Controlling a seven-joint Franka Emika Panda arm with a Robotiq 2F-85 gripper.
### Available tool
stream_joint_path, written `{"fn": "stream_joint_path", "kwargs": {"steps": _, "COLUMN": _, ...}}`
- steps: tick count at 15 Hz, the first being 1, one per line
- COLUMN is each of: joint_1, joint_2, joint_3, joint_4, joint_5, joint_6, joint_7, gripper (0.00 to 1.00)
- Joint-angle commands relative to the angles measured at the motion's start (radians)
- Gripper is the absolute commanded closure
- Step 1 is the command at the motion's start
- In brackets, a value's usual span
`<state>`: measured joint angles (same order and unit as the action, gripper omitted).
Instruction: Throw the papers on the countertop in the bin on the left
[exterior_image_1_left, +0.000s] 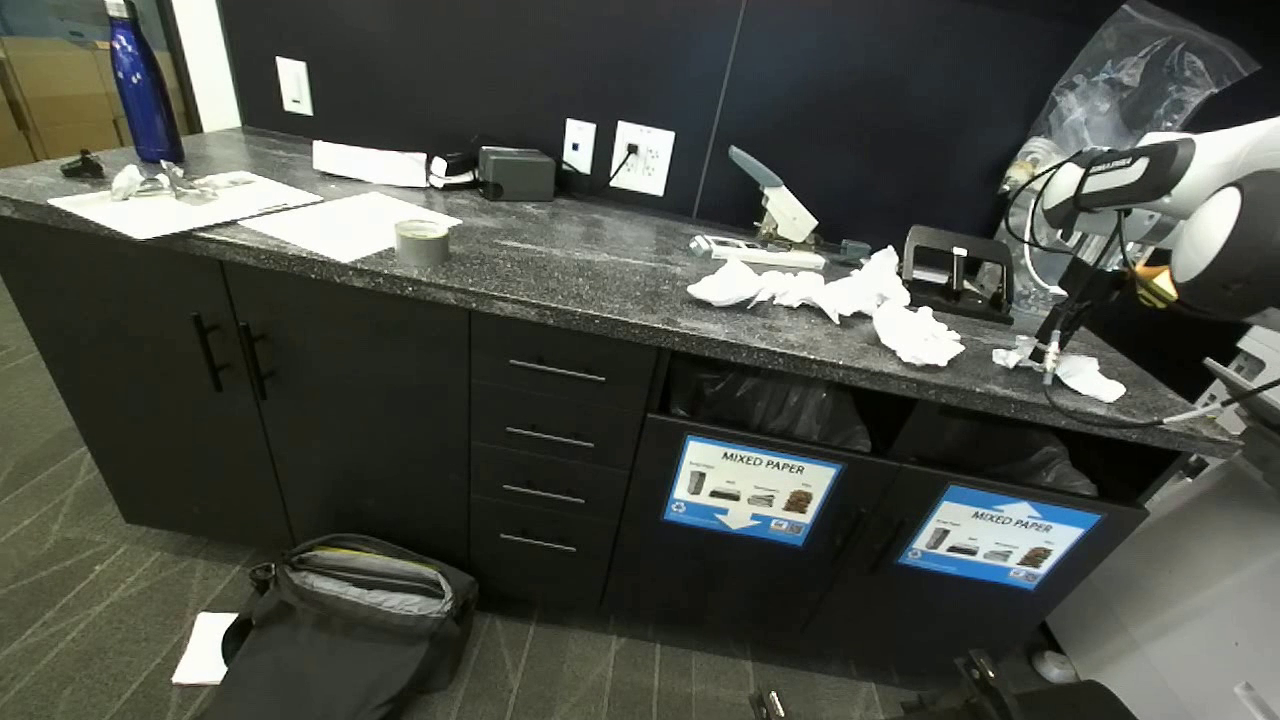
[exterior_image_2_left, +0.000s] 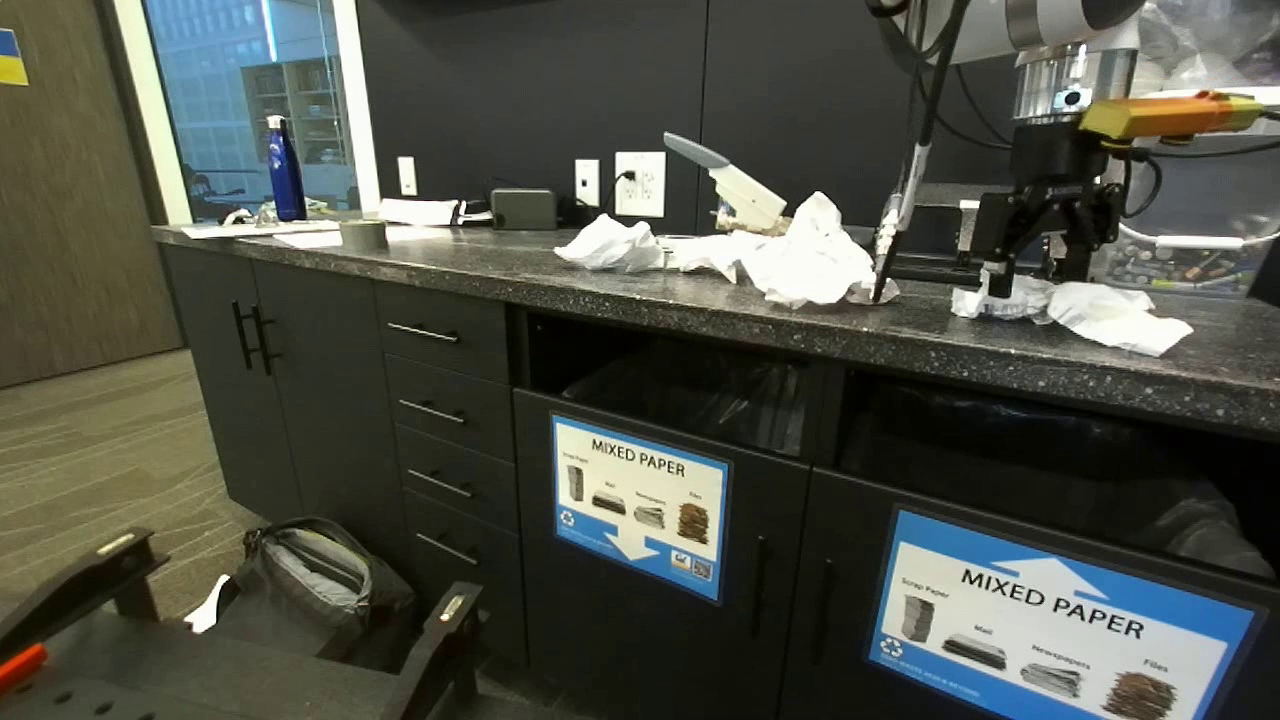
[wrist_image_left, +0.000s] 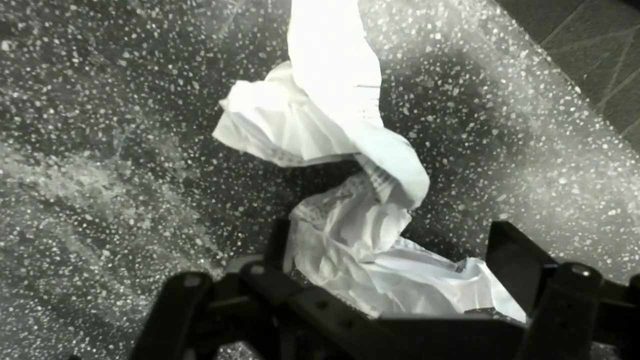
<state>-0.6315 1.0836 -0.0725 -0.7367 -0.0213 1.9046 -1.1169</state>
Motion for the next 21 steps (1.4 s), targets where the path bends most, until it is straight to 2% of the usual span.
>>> {"fn": "stream_joint_path", "kwargs": {"steps": 1, "joint_1": -0.008, "joint_2": 0.077, "joint_3": 0.02, "joint_4": 0.135, "joint_5": 0.018, "joint_6": -0.03, "joint_7": -0.027, "gripper": 0.0}}
{"fn": "stream_joint_path", "kwargs": {"steps": 2, "joint_1": -0.009, "joint_2": 0.088, "joint_3": 0.026, "joint_4": 0.151, "joint_5": 0.022, "joint_6": -0.028, "joint_7": -0.031, "gripper": 0.25}}
{"fn": "stream_joint_path", "kwargs": {"steps": 3, "joint_1": -0.008, "joint_2": 0.097, "joint_3": 0.03, "joint_4": 0.167, "joint_5": 0.022, "joint_6": -0.027, "joint_7": -0.033, "gripper": 0.25}}
{"fn": "stream_joint_path", "kwargs": {"steps": 9, "joint_1": 0.001, "joint_2": 0.144, "joint_3": 0.032, "joint_4": 0.252, "joint_5": 0.011, "joint_6": -0.047, "joint_7": -0.036, "gripper": 0.73}}
{"fn": "stream_joint_path", "kwargs": {"steps": 10, "joint_1": 0.003, "joint_2": 0.153, "joint_3": 0.029, "joint_4": 0.266, "joint_5": 0.008, "joint_6": -0.055, "joint_7": -0.03, "gripper": 0.78}}
{"fn": "stream_joint_path", "kwargs": {"steps": 14, "joint_1": 0.014, "joint_2": 0.182, "joint_3": 0.015, "joint_4": 0.312, "joint_5": -0.004, "joint_6": -0.106, "joint_7": 0.001, "gripper": 0.83}}
{"fn": "stream_joint_path", "kwargs": {"steps": 15, "joint_1": 0.019, "joint_2": 0.183, "joint_3": 0.009, "joint_4": 0.32, "joint_5": -0.008, "joint_6": -0.13, "joint_7": 0.018, "gripper": 0.79}}
{"fn": "stream_joint_path", "kwargs": {"steps": 17, "joint_1": 0.031, "joint_2": 0.185, "joint_3": 0.0, "joint_4": 0.338, "joint_5": -0.013, "joint_6": -0.175, "joint_7": 0.052, "gripper": 0.78}}
{"fn": "stream_joint_path", "kwargs": {"steps": 21, "joint_1": 0.06, "joint_2": 0.175, "joint_3": -0.013, "joint_4": 0.359, "joint_5": -0.024, "joint_6": -0.26, "joint_7": 0.147, "gripper": 0.78}}
